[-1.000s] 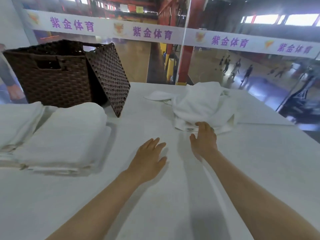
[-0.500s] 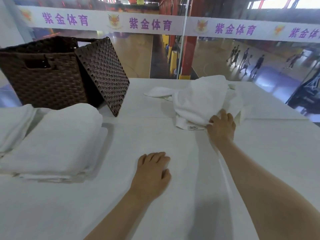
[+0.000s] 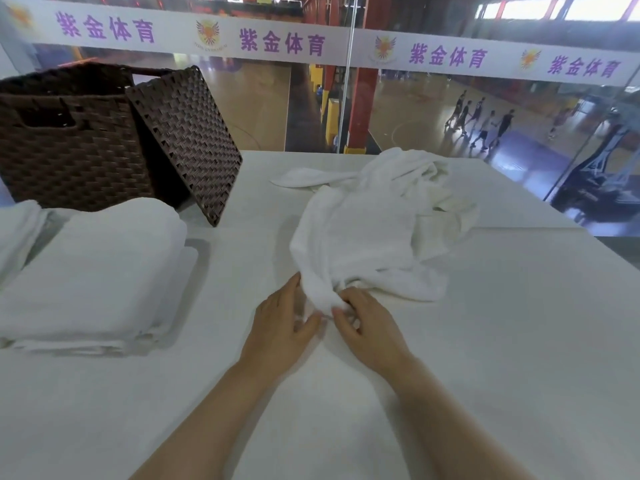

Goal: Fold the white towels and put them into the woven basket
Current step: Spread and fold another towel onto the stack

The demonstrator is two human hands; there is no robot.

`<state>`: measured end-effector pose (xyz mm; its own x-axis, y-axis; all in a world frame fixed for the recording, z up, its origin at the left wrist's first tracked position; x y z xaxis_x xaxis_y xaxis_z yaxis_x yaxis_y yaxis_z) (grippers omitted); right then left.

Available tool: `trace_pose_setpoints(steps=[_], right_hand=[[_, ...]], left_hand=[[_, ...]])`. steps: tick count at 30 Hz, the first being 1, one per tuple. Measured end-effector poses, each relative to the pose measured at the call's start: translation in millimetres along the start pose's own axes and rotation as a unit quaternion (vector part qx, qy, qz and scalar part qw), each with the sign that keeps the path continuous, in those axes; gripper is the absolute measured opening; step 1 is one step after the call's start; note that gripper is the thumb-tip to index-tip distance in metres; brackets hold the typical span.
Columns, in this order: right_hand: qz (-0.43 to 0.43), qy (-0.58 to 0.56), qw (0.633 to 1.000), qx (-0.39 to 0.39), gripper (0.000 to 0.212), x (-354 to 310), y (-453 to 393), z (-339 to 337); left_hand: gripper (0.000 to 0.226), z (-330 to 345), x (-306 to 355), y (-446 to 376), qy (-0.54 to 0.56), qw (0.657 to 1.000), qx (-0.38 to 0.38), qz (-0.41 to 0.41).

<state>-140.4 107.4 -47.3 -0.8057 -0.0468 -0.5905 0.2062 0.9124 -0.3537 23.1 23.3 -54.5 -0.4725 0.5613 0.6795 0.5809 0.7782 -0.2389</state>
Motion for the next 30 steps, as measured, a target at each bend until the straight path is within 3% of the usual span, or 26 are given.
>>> trace_pose_setpoints(steps=[5, 7, 11, 14, 18, 21, 24, 27, 30], right_hand=[[-0.028, -0.083, 0.996, -0.025, 0.017, -28.2, 34.7, -1.4], [-0.031, -0.066, 0.997, -0.016, 0.021, -29.3, 41.0, -1.4], [-0.058, 0.03, 0.997, 0.044, 0.023, -28.0, 47.4, 2.4], [-0.079, 0.016, 0.997, 0.008, 0.033, -30.8, 46.2, 2.5], [-0.08, 0.141, 0.987, 0.013, 0.054, -29.8, 46.3, 9.5], [-0.036, 0.143, 0.988, 0.046, 0.063, -31.8, 49.5, 12.4], [-0.037, 0.116, 0.993, 0.003, 0.037, -35.2, 56.8, 10.4], [-0.008, 0.005, 0.999, -0.039, 0.028, -38.1, 69.5, 2.0], [0.04, -0.084, 0.995, -0.032, 0.029, -43.9, 79.4, -10.3]], left_hand=[[0.074, -9.2, 2.7, 11.9, 0.193, 0.98, -0.045, -0.004], [0.067, -12.6, 1.6, 14.1, 0.22, 0.975, -0.028, -0.026], [0.057, -14.7, 6.1, 26.9, 0.186, 0.982, 0.014, -0.003], [0.042, -18.7, 10.4, 40.8, 0.144, 0.988, 0.054, 0.018], [0.018, -26.2, 9.5, 60.2, 0.102, 0.991, 0.085, -0.031], [0.011, -34.3, 9.0, 78.9, 0.113, 0.993, 0.035, -0.025], [0.007, -37.9, 13.0, 94.8, 0.149, 0.985, -0.079, 0.045], [0.033, -33.5, 7.7, 99.9, 0.018, 0.983, -0.054, 0.172], [0.063, -27.4, -2.2, 92.4, -0.102, 0.981, 0.015, 0.162]])
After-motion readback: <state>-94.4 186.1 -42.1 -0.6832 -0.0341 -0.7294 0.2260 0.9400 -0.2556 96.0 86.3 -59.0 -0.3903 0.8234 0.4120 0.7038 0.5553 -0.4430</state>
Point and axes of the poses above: each hand's wrist, its own y-axis away from the middle knuckle, its own z-axis out of the palm, x = y × z, the point moved 1 cm from there along -y, towards the middle knuckle, and after that the axes turned 2 degrees about -y, right-handed, at the moved point
